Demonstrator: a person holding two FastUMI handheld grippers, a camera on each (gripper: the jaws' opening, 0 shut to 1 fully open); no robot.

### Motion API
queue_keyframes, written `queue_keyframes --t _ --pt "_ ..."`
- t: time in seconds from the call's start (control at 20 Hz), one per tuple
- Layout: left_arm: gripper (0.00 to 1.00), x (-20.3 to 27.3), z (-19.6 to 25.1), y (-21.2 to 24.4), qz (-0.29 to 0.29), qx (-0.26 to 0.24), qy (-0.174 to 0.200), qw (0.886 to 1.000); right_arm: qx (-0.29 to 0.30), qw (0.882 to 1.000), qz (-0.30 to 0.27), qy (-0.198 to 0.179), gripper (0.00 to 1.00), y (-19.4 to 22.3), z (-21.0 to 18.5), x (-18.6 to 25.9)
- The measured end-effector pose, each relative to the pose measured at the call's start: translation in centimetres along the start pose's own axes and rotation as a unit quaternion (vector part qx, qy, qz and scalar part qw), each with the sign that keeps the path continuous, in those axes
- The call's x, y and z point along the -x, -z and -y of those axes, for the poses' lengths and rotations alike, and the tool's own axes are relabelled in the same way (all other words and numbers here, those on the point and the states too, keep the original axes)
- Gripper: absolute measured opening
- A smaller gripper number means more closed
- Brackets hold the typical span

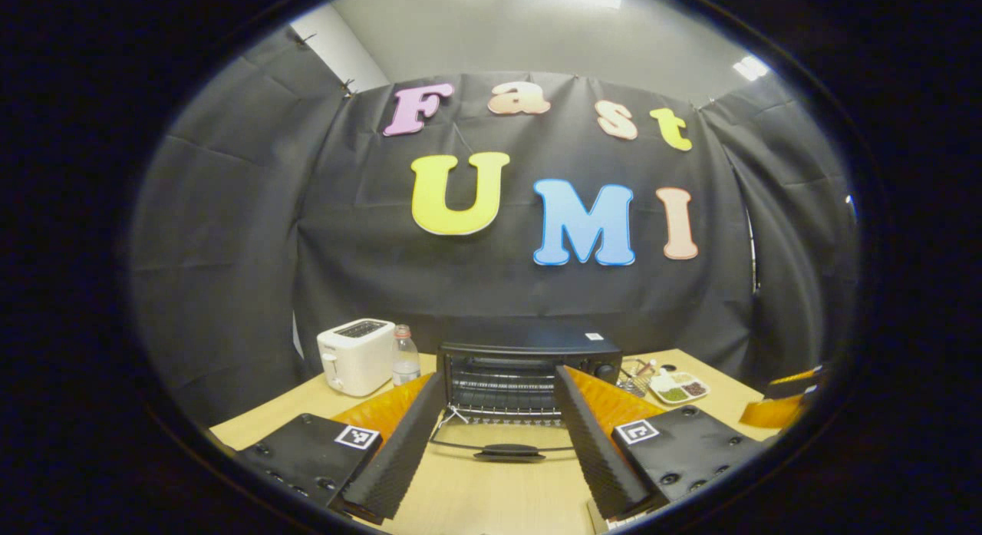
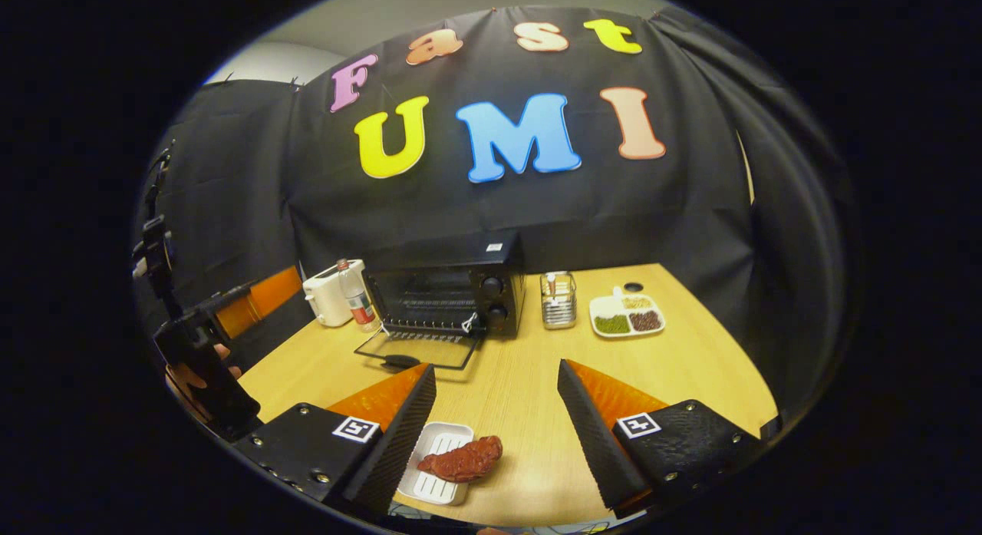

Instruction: Open the electric oven with the left hand, put the food in, and close the electric oven.

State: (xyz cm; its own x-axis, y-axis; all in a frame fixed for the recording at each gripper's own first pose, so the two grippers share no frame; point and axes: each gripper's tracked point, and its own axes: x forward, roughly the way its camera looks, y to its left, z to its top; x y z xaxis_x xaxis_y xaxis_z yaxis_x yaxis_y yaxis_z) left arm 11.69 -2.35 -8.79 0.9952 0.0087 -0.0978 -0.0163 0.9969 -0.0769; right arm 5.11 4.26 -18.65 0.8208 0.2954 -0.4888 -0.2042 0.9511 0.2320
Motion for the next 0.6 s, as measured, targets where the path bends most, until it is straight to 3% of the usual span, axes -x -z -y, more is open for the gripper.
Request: queue_keyframes --t 0.25,0.6 --pt "0.97 1.4 -1.4 -1.5 0.010 -0.012 -0.011 1.000 -0.067 0.994 -0.080 -0.034 0.98 4.3 -1.1 -1.6" --pt "0.99 2.9 -3.2 -1.9 0.010 -0.010 -0.029 0.999 -0.106 0.983 -0.147 -0.038 0.98 8.5 -0.9 -3.3"
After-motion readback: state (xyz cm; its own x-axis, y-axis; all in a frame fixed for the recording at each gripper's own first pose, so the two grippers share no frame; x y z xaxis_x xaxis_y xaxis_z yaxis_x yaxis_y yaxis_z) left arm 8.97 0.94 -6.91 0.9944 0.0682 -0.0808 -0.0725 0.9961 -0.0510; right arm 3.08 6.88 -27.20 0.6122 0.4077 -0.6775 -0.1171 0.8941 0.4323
